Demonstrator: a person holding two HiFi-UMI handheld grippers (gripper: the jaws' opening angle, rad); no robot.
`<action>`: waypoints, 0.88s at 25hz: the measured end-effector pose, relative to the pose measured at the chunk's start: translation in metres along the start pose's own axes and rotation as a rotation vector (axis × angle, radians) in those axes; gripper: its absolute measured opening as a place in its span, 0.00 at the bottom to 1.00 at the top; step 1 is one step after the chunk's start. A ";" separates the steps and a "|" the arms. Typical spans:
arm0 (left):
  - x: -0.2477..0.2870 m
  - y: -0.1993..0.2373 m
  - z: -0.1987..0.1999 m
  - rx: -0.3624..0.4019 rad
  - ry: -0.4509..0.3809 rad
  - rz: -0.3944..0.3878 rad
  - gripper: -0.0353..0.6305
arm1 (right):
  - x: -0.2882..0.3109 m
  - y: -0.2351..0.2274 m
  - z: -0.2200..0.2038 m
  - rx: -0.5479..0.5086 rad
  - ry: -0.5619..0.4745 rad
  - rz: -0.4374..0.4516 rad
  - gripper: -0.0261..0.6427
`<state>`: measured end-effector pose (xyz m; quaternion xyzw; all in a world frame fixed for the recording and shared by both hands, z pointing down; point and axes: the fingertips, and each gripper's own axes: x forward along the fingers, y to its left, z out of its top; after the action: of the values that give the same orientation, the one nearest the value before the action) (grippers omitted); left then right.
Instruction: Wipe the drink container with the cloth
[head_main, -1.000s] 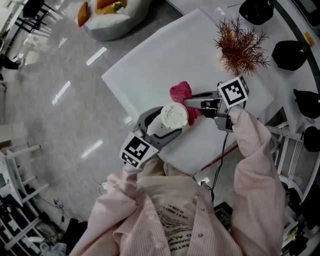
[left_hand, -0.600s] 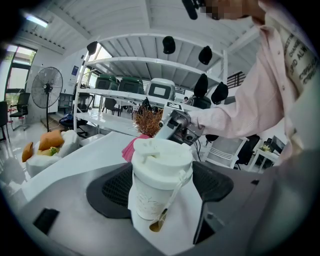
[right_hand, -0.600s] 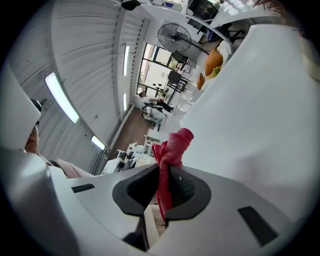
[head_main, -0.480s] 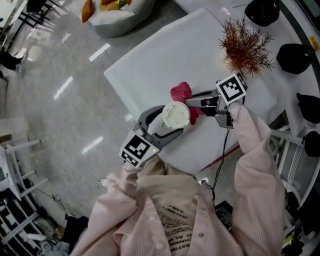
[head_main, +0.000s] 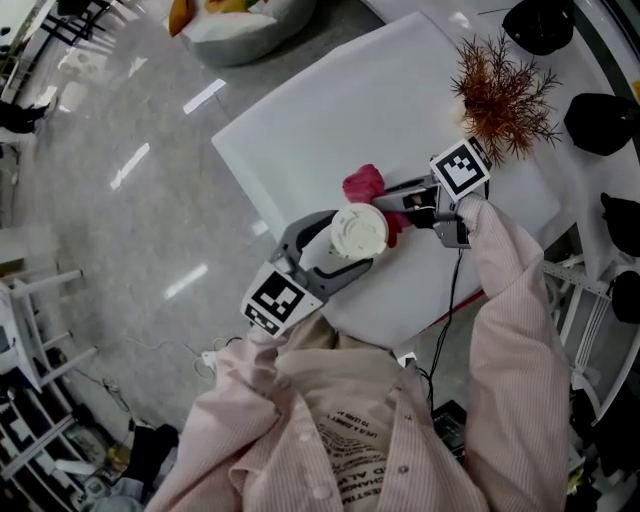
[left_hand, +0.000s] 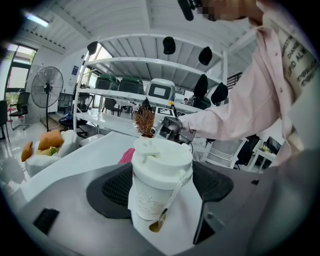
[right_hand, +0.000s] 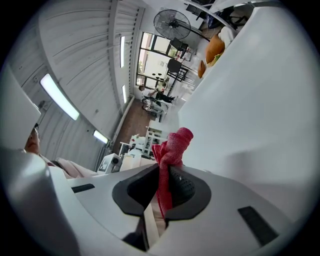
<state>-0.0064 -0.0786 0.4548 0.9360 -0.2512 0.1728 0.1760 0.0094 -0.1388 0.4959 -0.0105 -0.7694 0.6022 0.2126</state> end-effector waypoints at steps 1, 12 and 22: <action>0.000 0.000 0.000 0.000 -0.001 -0.001 0.61 | 0.001 -0.002 0.000 0.003 0.007 -0.003 0.10; 0.000 -0.001 0.000 -0.004 -0.002 -0.001 0.61 | 0.017 -0.025 -0.002 0.005 0.094 -0.019 0.10; -0.002 0.000 0.001 -0.007 0.001 0.002 0.61 | 0.030 -0.045 -0.006 0.012 0.137 -0.052 0.10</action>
<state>-0.0073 -0.0780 0.4529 0.9351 -0.2525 0.1724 0.1790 -0.0048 -0.1375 0.5487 -0.0306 -0.7496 0.5988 0.2805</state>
